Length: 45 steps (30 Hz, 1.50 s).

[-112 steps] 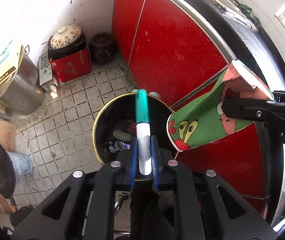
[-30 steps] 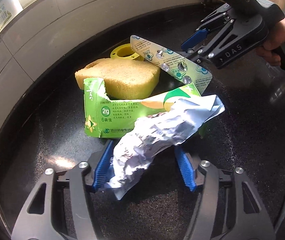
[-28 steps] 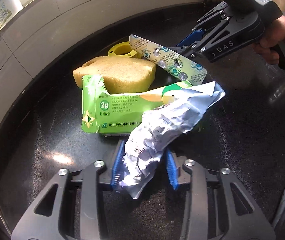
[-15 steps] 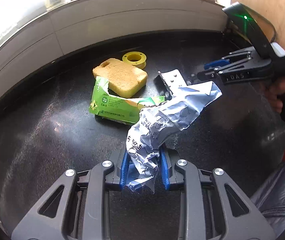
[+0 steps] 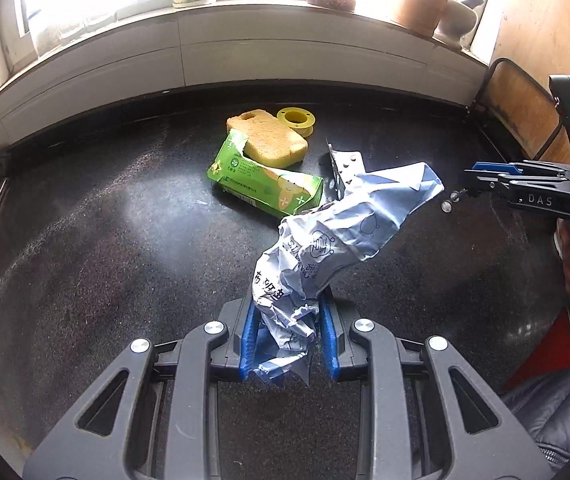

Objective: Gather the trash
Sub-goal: 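Carry the foil wrapper and black toy car over the trash bin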

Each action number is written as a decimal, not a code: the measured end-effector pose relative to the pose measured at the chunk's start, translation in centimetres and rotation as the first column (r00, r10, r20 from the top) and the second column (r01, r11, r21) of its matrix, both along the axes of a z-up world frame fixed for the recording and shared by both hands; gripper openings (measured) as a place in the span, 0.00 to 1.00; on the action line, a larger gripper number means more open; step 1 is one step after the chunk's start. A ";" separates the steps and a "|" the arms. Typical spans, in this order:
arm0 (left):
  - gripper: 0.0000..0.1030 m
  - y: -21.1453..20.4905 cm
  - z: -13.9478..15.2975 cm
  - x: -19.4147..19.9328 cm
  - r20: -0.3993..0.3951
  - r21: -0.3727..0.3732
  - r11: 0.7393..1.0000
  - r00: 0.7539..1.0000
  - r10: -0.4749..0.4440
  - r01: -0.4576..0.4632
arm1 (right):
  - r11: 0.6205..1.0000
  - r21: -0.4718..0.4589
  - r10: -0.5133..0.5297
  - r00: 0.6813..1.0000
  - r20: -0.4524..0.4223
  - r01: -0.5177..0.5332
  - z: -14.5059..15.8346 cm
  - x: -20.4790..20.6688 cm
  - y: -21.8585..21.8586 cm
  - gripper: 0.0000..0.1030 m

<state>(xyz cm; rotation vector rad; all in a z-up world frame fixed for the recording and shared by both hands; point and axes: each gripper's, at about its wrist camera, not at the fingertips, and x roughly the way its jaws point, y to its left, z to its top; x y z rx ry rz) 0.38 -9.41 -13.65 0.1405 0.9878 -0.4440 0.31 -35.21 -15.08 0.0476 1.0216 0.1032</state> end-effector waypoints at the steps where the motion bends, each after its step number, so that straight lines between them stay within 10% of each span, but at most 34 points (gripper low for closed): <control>1: 0.25 0.0 0.1 -0.1 0.002 -0.002 1.000 1.000 0.006 -0.006 | 1.000 0.000 0.001 1.000 0.006 -0.001 0.2 -0.3 0.1 0.35; 17: 0.25 4.2 1.8 -1.6 0.040 -0.005 0.991 0.990 0.137 -0.136 | 0.997 0.015 0.081 0.995 0.063 -0.082 3.4 -1.1 4.7 0.35; 24: 0.25 13.0 2.9 -3.5 0.065 -0.002 0.932 0.930 0.363 -0.363 | 0.958 0.041 0.279 0.956 0.094 -0.284 5.5 0.8 14.9 0.35; 30: 0.25 23.0 2.1 -7.9 0.052 0.021 0.807 0.807 0.589 -0.590 | 0.839 0.055 0.534 0.839 0.105 -0.541 6.5 0.9 28.4 0.35; 45: 0.25 39.9 -5.7 -22.9 -0.083 0.086 0.404 0.398 0.914 -0.911 | 0.366 0.136 0.930 0.366 -0.030 -0.921 1.9 -7.7 58.6 0.35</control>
